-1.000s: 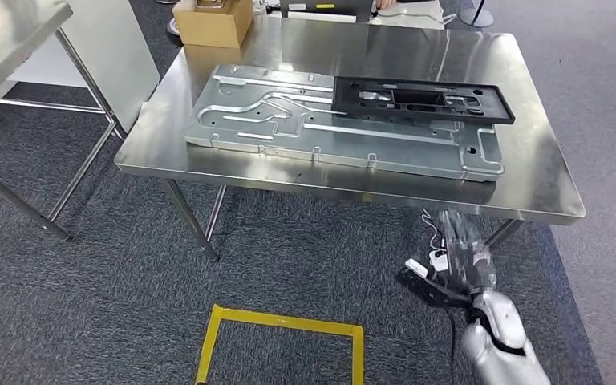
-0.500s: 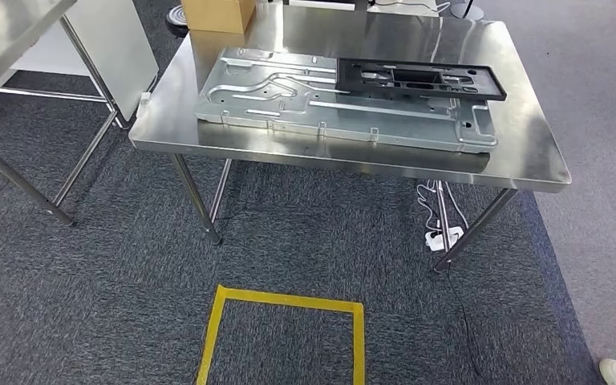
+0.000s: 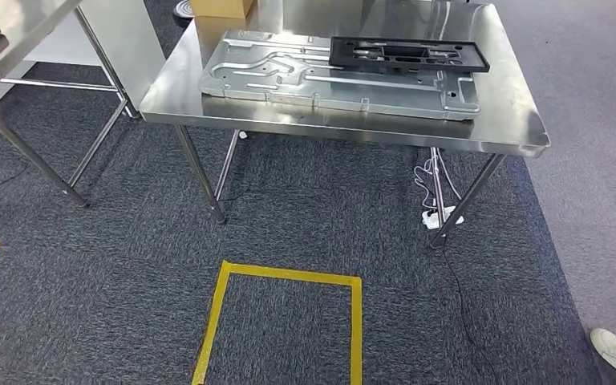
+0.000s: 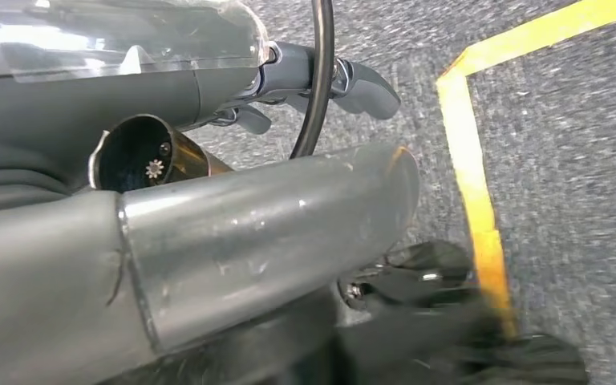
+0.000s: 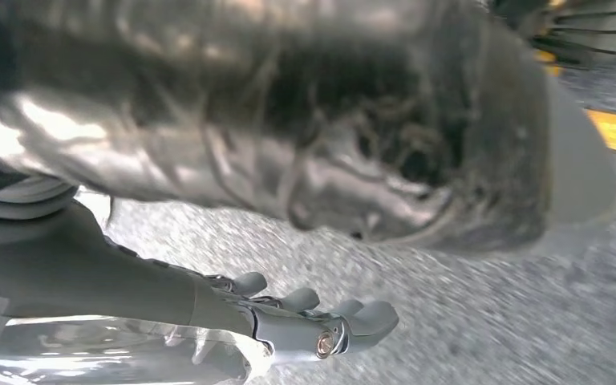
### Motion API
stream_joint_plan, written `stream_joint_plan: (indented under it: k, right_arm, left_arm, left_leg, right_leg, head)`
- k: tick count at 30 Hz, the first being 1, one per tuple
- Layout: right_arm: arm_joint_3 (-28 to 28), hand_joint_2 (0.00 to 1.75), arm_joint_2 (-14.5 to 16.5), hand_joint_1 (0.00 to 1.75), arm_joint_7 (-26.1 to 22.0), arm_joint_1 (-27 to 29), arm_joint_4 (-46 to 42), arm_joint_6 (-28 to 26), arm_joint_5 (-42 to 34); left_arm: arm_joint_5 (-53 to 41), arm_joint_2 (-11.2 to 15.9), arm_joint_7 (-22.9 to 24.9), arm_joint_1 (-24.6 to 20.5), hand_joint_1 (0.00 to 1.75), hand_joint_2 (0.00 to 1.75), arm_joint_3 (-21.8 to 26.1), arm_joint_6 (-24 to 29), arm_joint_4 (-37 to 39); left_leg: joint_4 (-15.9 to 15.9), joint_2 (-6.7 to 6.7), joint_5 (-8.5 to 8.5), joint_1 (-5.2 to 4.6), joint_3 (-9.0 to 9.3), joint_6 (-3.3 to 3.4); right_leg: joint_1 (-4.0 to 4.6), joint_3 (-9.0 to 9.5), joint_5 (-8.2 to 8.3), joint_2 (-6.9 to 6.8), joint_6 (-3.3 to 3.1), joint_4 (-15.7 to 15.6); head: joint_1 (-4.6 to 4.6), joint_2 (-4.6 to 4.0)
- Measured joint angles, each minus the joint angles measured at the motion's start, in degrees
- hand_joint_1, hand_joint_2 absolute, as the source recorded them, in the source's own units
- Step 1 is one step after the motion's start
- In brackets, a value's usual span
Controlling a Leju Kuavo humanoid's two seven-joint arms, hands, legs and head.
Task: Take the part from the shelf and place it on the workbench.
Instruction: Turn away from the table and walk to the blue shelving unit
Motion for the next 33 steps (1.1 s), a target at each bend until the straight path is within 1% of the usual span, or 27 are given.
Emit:
stream_joint_plan:
  k: [1,2,3,4,5,6,8,9,10,11,12,13,14,15,16,20,22,23,24,25,27,28,29,30,31,32,33]
  right_arm:
    - [-0.08,0.0,0.05,0.0,0.35,-0.02,0.04,0.09,-0.07]
    - [-0.22,0.0,0.09,0.0,0.73,-0.01,0.1,0.19,-0.17]
    - [-0.43,0.0,0.09,0.0,1.11,0.02,0.2,0.27,-0.3]
    - [-0.69,0.0,0.11,0.0,1.47,0.09,0.31,0.34,-0.4]
    - [-0.95,0.0,0.17,0.0,1.76,0.19,0.43,0.38,-0.46]
    - [-1.18,0.0,0.25,0.0,1.94,0.28,0.52,0.4,-0.51]
    - [-1.49,0.0,0.39,0.0,2.04,0.41,0.66,0.4,-0.53]
    - [-1.61,0.0,0.4,0.0,1.95,0.43,0.7,0.39,-0.51]
    - [-1.75,0.0,0.41,0.0,1.79,0.43,0.73,0.38,-0.48]
    - [-1.91,0.0,0.42,0.0,1.61,0.43,0.74,0.37,-0.41]
    - [-2.08,0.0,0.43,0.0,1.45,0.4,0.75,0.36,-0.34]
    - [-2.25,0.0,0.43,0.0,1.31,0.35,0.76,0.35,-0.28]
    - [-2.4,0.0,0.44,0.0,1.2,0.28,0.76,0.33,-0.25]
    - [-2.55,0.0,0.44,0.0,1.11,0.22,0.76,0.31,-0.23]
    - [-2.69,0.0,0.5,0.0,1.05,0.18,0.76,0.29,-0.23]
    - [-3.13,0.0,0.78,0.0,1.01,0.33,0.8,0.33,-0.45]
    - [-3.3,0.0,0.92,0.0,0.98,0.27,0.81,0.44,-0.75]
    - [-3.38,0.0,0.96,0.0,0.95,0.25,0.81,0.51,-0.89]
    - [-3.48,0.0,0.94,0.0,0.92,0.25,0.81,0.57,-0.99]
    - [-3.63,0.0,0.93,0.0,0.89,0.26,0.81,0.63,-1.05]
    - [-4.01,0.0,0.92,0.0,0.86,0.28,0.81,0.72,-1.1]
    - [-4.16,0.0,0.92,0.0,0.84,0.31,0.82,0.73,-1.09]
    - [-4.25,0.0,0.91,0.0,0.79,0.34,0.84,0.74,-1.08]
    - [-4.32,0.0,0.9,0.0,0.71,0.37,0.85,0.73,-1.03]
    - [-4.37,0.0,0.87,0.0,0.61,0.39,0.85,0.73,-0.99]
    - [-4.4,0.0,0.9,0.0,0.51,0.33,0.86,0.74,-0.94]
    - [-4.44,0.0,1.07,0.0,0.41,0.23,0.86,0.76,-0.91]
  left_arm:
    - [-0.08,0.01,0.03,-0.04,0.0,0.0,0.0,0.03,-0.01]
    - [-0.12,0.01,0.1,-0.02,0.0,0.0,0.01,0.04,-0.02]
    - [-0.15,0.01,0.22,0.05,0.0,0.0,0.02,0.03,-0.01]
    - [-0.16,0.03,0.35,0.13,0.0,0.0,0.03,0.04,0.0]
    - [-0.19,0.04,0.46,0.22,0.0,0.0,0.04,0.08,0.01]
    - [-0.23,0.06,0.51,0.29,0.0,0.0,0.05,0.13,0.01]
    - [-0.35,0.08,0.45,0.43,0.0,0.0,0.08,0.25,0.01]
    - [-0.41,0.08,0.37,0.5,0.0,0.0,0.08,0.3,0.01]
    - [-0.45,0.08,0.26,0.55,0.0,0.0,0.1,0.36,0.01]
    - [-0.49,0.08,0.13,0.57,0.0,0.0,0.12,0.41,0.01]
    - [-0.51,0.08,0.04,0.56,0.0,0.0,0.16,0.45,0.01]
    - [-0.54,0.07,-0.03,0.53,0.0,0.0,0.21,0.48,0.01]
    - [-0.56,0.06,-0.07,0.5,0.0,0.0,0.25,0.49,0.01]
    - [-0.57,0.05,-0.09,0.46,0.0,0.0,0.29,0.48,0.01]
    - [-0.6,0.04,-0.1,0.43,0.0,0.0,0.32,0.48,0.01]
    - [-0.66,0.05,-0.11,0.43,0.0,0.0,0.4,0.38,0.01]
    - [-0.67,0.03,-0.11,0.44,0.0,0.0,0.42,0.3,0.01]
    - [-0.67,0.01,-0.12,0.44,0.0,0.0,0.42,0.28,0.01]
    - [-0.68,-0.02,-0.12,0.44,0.0,0.0,0.42,0.27,0.01]
    - [-0.7,-0.04,-0.11,0.44,0.0,0.0,0.43,0.26,0.01]
    - [-0.75,-0.07,-0.07,0.46,0.0,0.0,0.47,0.21,0.01]
    - [-0.79,-0.09,-0.04,0.48,0.0,0.0,0.49,0.18,0.01]
    - [-0.8,-0.13,-0.02,0.51,0.0,0.0,0.51,0.14,0.01]
    - [-0.82,-0.18,0.01,0.54,0.0,0.0,0.54,0.12,0.01]
    - [-0.85,-0.21,0.03,0.56,0.0,0.0,0.57,0.13,0.01]
    - [-0.87,-0.16,0.05,0.55,0.0,0.0,0.61,0.15,0.01]
    - [-0.9,-0.08,0.09,0.55,0.0,0.0,0.68,0.2,0.01]
  left_leg:
    - [-2.6,0.01,-1.3,-0.14,1.47,0.45]
    - [-3.79,0.05,-1.55,-0.22,1.71,0.98]
    - [-3.78,0.17,-1.06,-0.18,1.24,1.49]
    - [-3.9,0.26,-0.41,-0.13,0.81,1.94]
    - [-4.02,0.36,0.26,-0.06,0.27,2.37]
    - [-4.03,0.46,0.87,-0.01,-0.38,2.69]
    - [-3.87,0.53,1.91,-0.15,-1.86,3.03]
    - [-3.74,0.55,2.37,-0.22,-2.58,3.03]
    - [-3.59,0.55,2.76,-0.27,-3.2,3.0]
    - [-3.43,0.54,3.1,-0.3,-3.72,2.93]
    - [-3.28,0.52,3.38,-0.31,-4.09,2.83]
    - [-3.15,0.5,3.62,-0.32,-4.38,2.7]
    - [-2.96,0.49,3.81,-0.42,-4.64,2.52]
    - [-2.8,0.49,3.99,-0.52,-4.88,2.3]
    - [-2.64,0.5,4.01,-0.68,-5.1,2.33]
    - [-2.38,0.39,4.31,-0.7,-5.61,2.45]
    - [-3.89,0.35,5.26,-0.49,-5.17,3.02]
    - [-5.29,0.45,6.06,-0.23,-4.58,3.35]
    - [-6.62,0.63,6.89,0.09,-4.04,3.48]
    - [-7.57,0.88,7.57,0.45,-3.73,3.4]
    - [-7.94,1.41,8.14,0.71,-4.07,3.0]
    - [-7.75,1.72,8.17,0.94,-4.37,2.69]
    - [-7.39,2.05,8.09,1.27,-4.68,2.25]
    - [-6.78,2.41,7.89,1.77,-5.04,1.63]
    - [-5.88,2.75,7.54,2.35,-5.48,0.87]
    - [-4.75,3.06,7.05,2.65,-5.98,-0.01]
    - [-3.48,3.37,6.38,2.87,-6.53,-0.92]
  right_leg:
    - [0.06,-0.2,0.45,0.01,0.38,0.14]
    - [0.05,-0.3,1.02,0.0,0.78,0.07]
    - [-0.05,-0.41,1.43,0.03,1.15,-0.03]
    - [-0.15,-0.74,1.09,0.14,1.5,0.32]
    - [-0.26,-1.36,-0.22,0.26,1.79,1.62]
    - [-0.36,-2.34,-2.51,0.36,2.04,4.2]
    - [-0.4,-4.6,-7.59,0.43,2.43,11.47]
    - [-0.4,-5.14,-9.11,0.44,2.52,14.35]
    - [-0.39,-4.64,-9.49,0.45,2.51,15.26]
    - [-0.37,-2.96,-8.91,0.45,2.4,13.96]
    - [-0.34,-0.22,-7.62,0.45,2.17,10.53]
    - [-0.27,2.93,-6.38,0.46,1.83,6.14]
    - [-0.13,5.5,-5.53,0.47,1.46,2.09]
    - [0.03,7.12,-5.06,0.47,1.1,-0.72]
    - [0.09,7.77,-5.0,0.47,0.93,-2.13]
    - [0.15,7.64,-4.56,0.38,0.99,-2.74]
    - [0.16,7.9,-4.01,0.26,1.13,-3.44]
    - [0.25,7.9,-4.18,0.32,1.21,-3.37]
    - [0.29,7.45,-5.02,0.48,1.32,-2.4]
    - [0.14,6.32,-6.6,0.68,1.51,-0.02]
    - [-0.54,2.68,-10.21,0.95,2.3,7.04]
    - [-1.04,1.21,-11.0,0.95,2.83,9.82]
    - [-1.57,0.74,-10.58,0.9,3.43,10.56]
    - [-2.14,1.42,-9.1,0.71,4.13,9.0]
    - [-2.74,3.04,-7.06,0.2,4.94,5.64]
    - [-3.1,4.43,-5.52,-0.74,5.61,2.62]
    - [-3.33,5.29,-4.55,-1.53,5.67,0.42]
  head:
    - [0.01,0.0]
    - [0.03,0.0]
    - [0.02,0.0]
    - [0.04,0.0]
    - [0.06,0.0]
    - [0.06,0.0]
    - [0.07,0.0]
    - [0.06,0.0]
    - [0.06,0.0]
    - [0.06,0.0]
    - [0.06,0.0]
    - [0.07,0.0]
    - [0.05,0.0]
    - [0.04,0.0]
    - [0.03,0.0]
    - [-0.01,0.0]
    - [-0.02,0.0]
    - [-0.01,0.0]
    - [0.03,0.0]
    - [0.07,0.0]
    - [0.09,0.0]
    - [0.08,0.0]
    - [0.08,0.0]
    - [0.09,0.0]
    - [0.09,0.0]
    - [0.13,0.01]
    - [0.16,0.01]
